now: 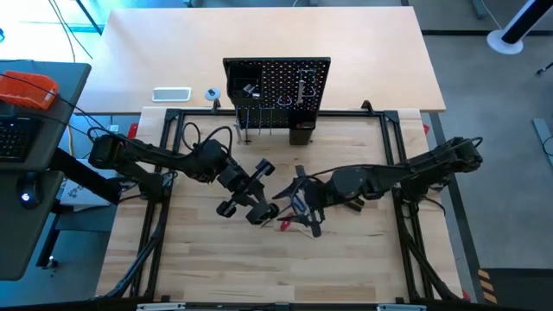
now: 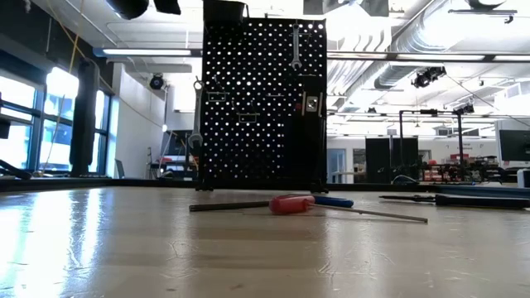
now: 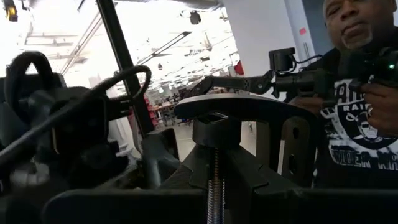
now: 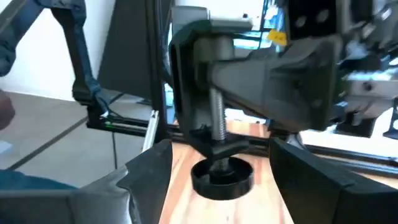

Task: Hang tools onto peg board
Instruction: Hang the clamp on the pegboard

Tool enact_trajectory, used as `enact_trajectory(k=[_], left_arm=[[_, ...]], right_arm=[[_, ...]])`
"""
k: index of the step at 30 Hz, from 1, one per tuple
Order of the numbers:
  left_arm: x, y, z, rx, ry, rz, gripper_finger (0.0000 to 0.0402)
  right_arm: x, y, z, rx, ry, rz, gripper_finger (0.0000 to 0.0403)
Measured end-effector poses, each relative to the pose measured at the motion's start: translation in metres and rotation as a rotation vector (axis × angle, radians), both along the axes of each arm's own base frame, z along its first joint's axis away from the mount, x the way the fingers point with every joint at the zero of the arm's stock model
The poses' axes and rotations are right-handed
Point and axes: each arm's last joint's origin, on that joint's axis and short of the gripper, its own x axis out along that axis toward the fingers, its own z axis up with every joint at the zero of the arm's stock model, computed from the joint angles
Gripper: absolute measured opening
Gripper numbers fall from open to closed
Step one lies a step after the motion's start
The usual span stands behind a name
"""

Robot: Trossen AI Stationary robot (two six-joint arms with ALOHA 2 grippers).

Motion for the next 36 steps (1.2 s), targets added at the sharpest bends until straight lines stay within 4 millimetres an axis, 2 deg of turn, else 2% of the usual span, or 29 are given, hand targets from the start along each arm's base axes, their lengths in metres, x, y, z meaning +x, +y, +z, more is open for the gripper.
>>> enact_trajectory(k=[5, 13, 17, 22, 26, 36], left_arm=[[0.000, -0.001, 0.000, 0.001, -0.001, -0.002, 0.0013], [0.001, -0.002, -0.002, -0.004, 0.023, -0.004, 0.0013], [0.001, -0.002, -0.002, 0.002, 0.017, -0.001, 0.0013], [0.001, -0.002, -0.003, 0.003, 0.019, 0.021, 0.0013], [0.003, -0.001, -0.004, -0.014, 0.038, 0.066, 0.0016], [0.004, 0.001, -0.005, -0.043, 0.071, 0.111, 0.0070]], right_arm=[[0.016, -0.003, -0.019, 0.021, 0.045, 0.024, 0.0261], [0.025, -0.007, -0.023, 0.013, 0.008, 0.032, 0.0256], [0.025, -0.007, -0.024, 0.009, 0.008, 0.027, 0.0227], [0.025, -0.007, -0.024, 0.000, 0.015, 0.007, 0.0167], [0.025, -0.008, -0.024, -0.002, 0.019, 0.002, 0.0167], [0.023, -0.008, -0.026, 0.019, 0.057, -0.018, 0.0167]])
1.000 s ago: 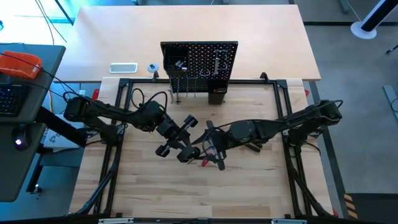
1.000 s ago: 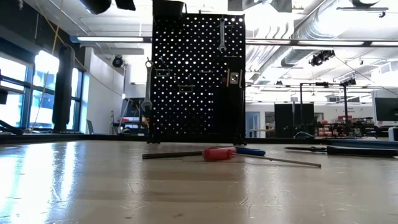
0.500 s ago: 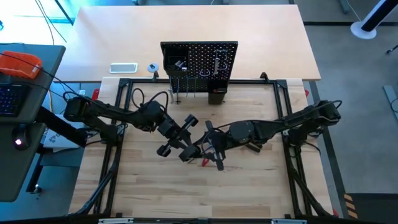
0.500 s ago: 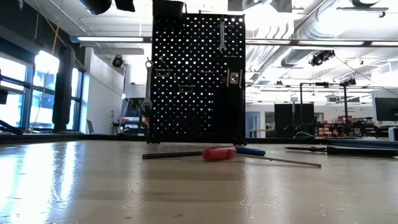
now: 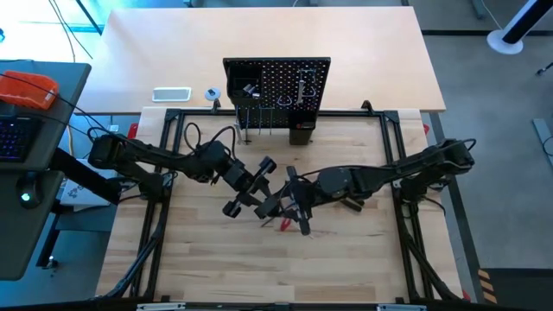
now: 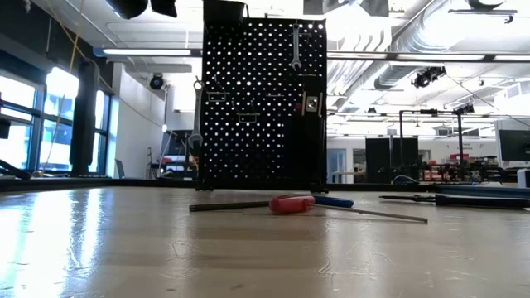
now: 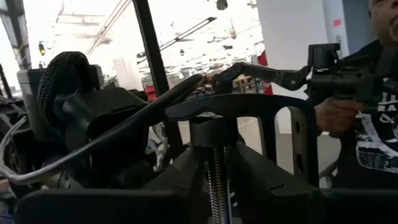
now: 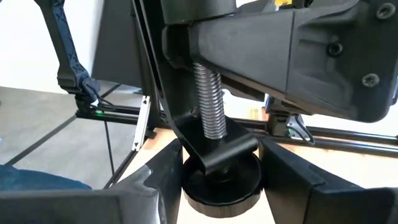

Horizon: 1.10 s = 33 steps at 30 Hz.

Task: Hang tools onto peg board
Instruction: Hang the clamp on the pegboard

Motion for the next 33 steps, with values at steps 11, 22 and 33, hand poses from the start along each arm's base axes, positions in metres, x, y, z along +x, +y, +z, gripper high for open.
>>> enact_trajectory(k=[11, 22, 33], left_arm=[[-0.003, 0.004, 0.005, -0.010, -0.013, 0.030, 0.0141], [-0.012, 0.013, 0.014, -0.022, 0.036, 0.072, 0.0163], [-0.010, 0.012, -0.011, 0.041, 0.306, 0.179, 0.0163]], right_arm=[[-0.026, 0.012, 0.018, -0.029, 0.026, -0.031, 0.0167], [-0.046, 0.018, 0.026, -0.075, 0.069, -0.124, 0.0167], [-0.086, -0.008, 0.061, -0.082, 0.024, -0.372, 0.0167]])
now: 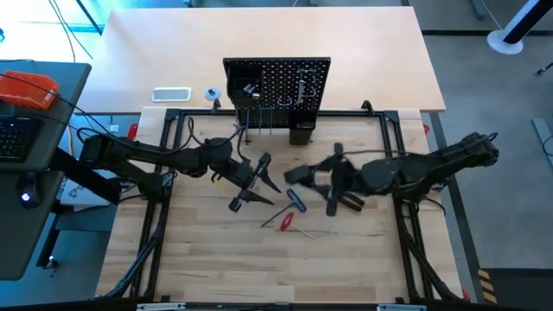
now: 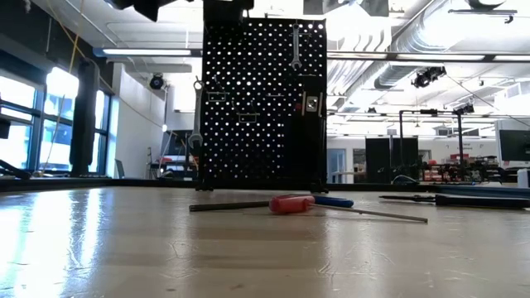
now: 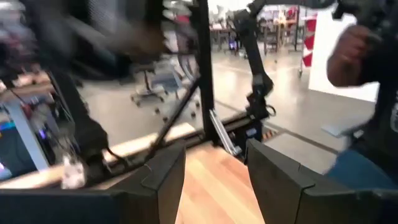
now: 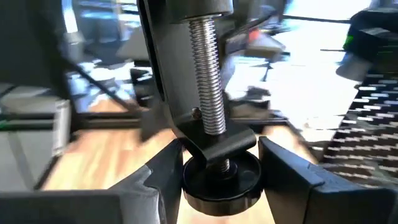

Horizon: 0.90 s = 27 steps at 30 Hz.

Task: Hang tools onto peg board
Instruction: Hang the clamp on the pegboard

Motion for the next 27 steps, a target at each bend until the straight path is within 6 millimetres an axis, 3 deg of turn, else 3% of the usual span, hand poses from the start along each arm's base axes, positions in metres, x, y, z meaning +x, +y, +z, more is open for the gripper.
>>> enact_trajectory(k=[7, 16, 27], left_arm=[[0.002, -0.024, -0.017, 0.014, 0.133, -0.031, 0.0163], [0.008, -0.061, -0.037, 0.038, 0.194, -0.085, 0.0163], [0.011, -0.077, -0.052, 0.054, 0.244, -0.087, 0.0163]], right_arm=[[-0.013, -0.043, 0.014, 0.033, -0.027, -0.127, 0.0167], [-0.013, -0.114, 0.009, 0.107, 0.024, -0.222, 0.0167], [-0.035, -0.155, 0.017, 0.148, 0.000, -0.242, 0.0167]])
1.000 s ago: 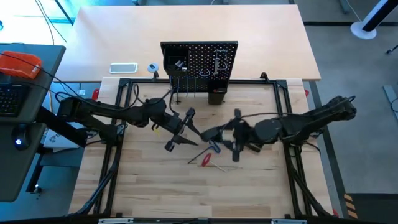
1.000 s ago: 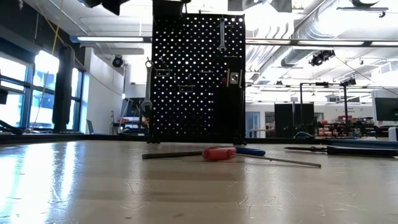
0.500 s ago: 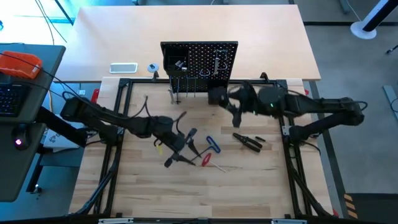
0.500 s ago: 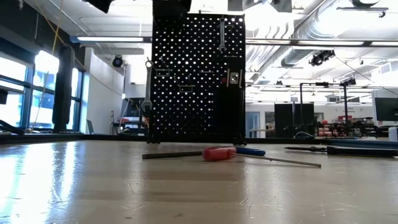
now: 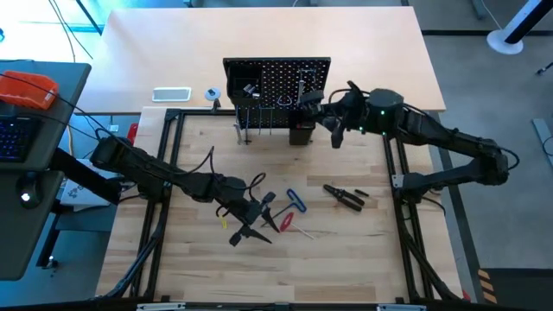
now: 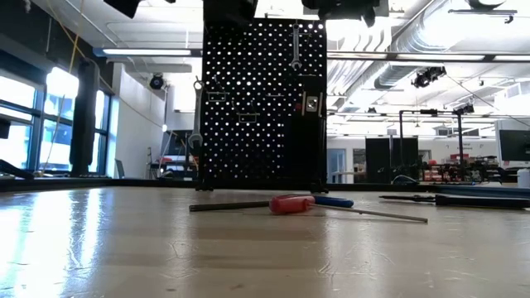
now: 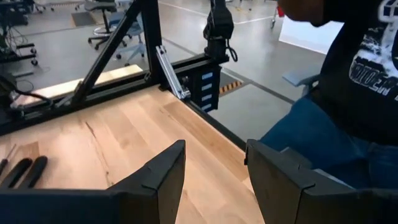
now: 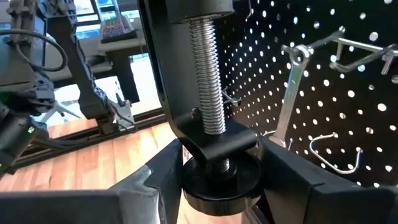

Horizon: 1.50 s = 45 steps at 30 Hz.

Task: Hang tools onto peg board
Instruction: Hang the clamp on the pegboard

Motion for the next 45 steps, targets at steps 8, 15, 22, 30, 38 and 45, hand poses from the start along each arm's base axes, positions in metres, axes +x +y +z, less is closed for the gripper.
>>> enact_trajectory(k=[8, 15, 22, 30, 38, 45], left_arm=[[0.001, -0.001, -0.002, -0.007, 0.007, 0.007, 0.0163], [0.001, -0.001, -0.002, -0.016, 0.016, 0.018, 0.0163], [0.001, -0.001, -0.001, -0.024, 0.012, 0.022, 0.0163], [0.001, -0.002, -0.001, -0.031, 0.023, 0.024, 0.0163], [0.000, -0.003, -0.002, -0.023, 0.027, 0.018, 0.0163], [0.000, -0.003, -0.002, -0.016, 0.025, 0.015, 0.0163]], right_arm=[[-0.006, -0.022, -0.001, 0.010, -0.001, 0.000, 0.0167], [-0.011, -0.037, -0.003, 0.028, -0.005, 0.027, 0.0167], [-0.007, -0.053, -0.008, 0.029, -0.008, 0.033, 0.0167], [-0.002, -0.068, -0.014, 0.026, -0.003, 0.018, 0.0167], [-0.006, -0.064, -0.011, 0.004, -0.007, 0.037, 0.0167], [-0.017, -0.068, -0.007, -0.001, -0.009, 0.002, 0.0167]])
